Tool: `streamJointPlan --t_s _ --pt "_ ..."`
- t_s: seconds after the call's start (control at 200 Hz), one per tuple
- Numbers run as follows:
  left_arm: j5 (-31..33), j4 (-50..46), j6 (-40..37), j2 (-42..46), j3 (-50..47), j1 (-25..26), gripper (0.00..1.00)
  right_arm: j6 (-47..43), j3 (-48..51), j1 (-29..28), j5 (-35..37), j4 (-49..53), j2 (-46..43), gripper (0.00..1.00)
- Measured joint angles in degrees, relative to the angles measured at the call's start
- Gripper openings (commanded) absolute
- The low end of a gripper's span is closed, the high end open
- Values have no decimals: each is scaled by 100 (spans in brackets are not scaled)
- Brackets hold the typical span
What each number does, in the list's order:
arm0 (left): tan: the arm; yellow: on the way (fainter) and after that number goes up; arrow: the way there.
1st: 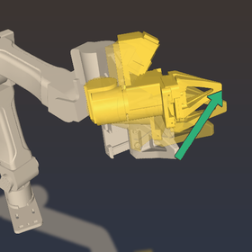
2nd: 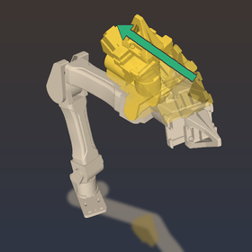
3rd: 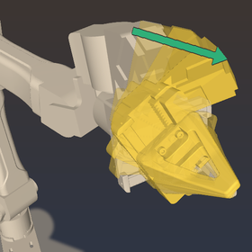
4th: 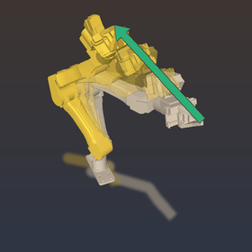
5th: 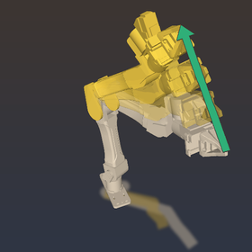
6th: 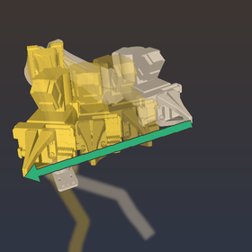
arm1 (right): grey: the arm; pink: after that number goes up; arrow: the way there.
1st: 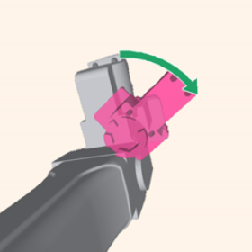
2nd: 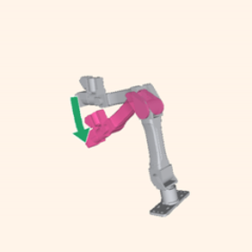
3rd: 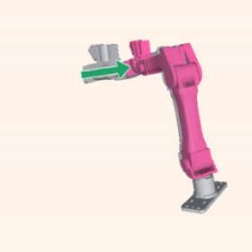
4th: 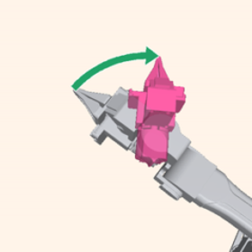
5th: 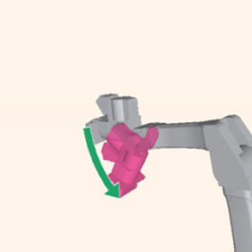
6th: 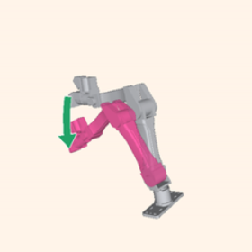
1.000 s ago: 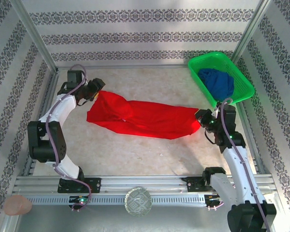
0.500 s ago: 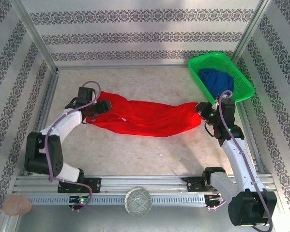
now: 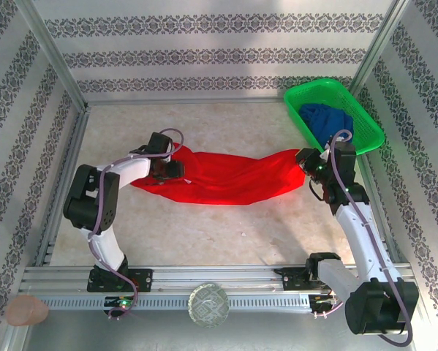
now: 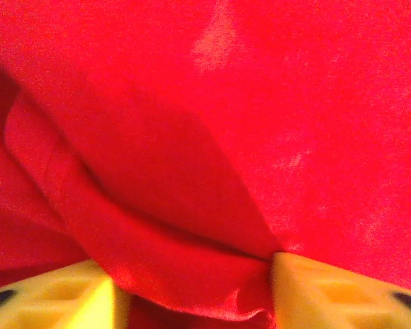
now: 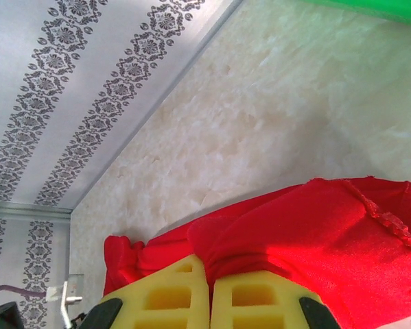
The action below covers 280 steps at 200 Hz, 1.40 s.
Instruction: Fold the inside-out t-shirt
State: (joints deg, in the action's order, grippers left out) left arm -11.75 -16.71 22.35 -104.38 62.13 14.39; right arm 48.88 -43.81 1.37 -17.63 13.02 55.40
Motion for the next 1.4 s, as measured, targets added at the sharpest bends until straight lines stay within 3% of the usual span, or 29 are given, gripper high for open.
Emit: streamJointPlan --t_s 0.025,0.27,0.385,0.6,0.719,0.899,0.984,1.174,1.374,1.399 --pt "13 2 0 -87 59 13 0 2 -17 0 -2 2 7 0" --pt "146 -354 -72 68 824 -70 0 2 -590 4 -138 168 214 0" --pt "-11 -723 42 1023 1338 -439 0 4 -1384 63 -286 345 433 0" --pt "-503 -686 632 3016 2323 -1668 4 83 -3136 197 -518 564 743 0" --pt "-765 -643 881 3611 2330 -1808 7 205 -3650 229 -654 560 741 0" --pt "-1335 -354 1320 3963 1370 -1816 10 393 -3440 227 -883 555 575 0" --pt "-1554 -210 1626 4096 413 -1816 0 398 -2959 214 -925 575 367 0" --pt "-1757 -74 1917 4409 -1182 -1810 0 352 -1652 -72 -828 612 55 0" --pt "-1779 225 1952 4540 -2076 -1668 0 289 -658 -275 -507 503 520 0" --pt "-1775 238 1947 4538 -2159 -1663 8 278 -597 -275 -470 474 610 0"
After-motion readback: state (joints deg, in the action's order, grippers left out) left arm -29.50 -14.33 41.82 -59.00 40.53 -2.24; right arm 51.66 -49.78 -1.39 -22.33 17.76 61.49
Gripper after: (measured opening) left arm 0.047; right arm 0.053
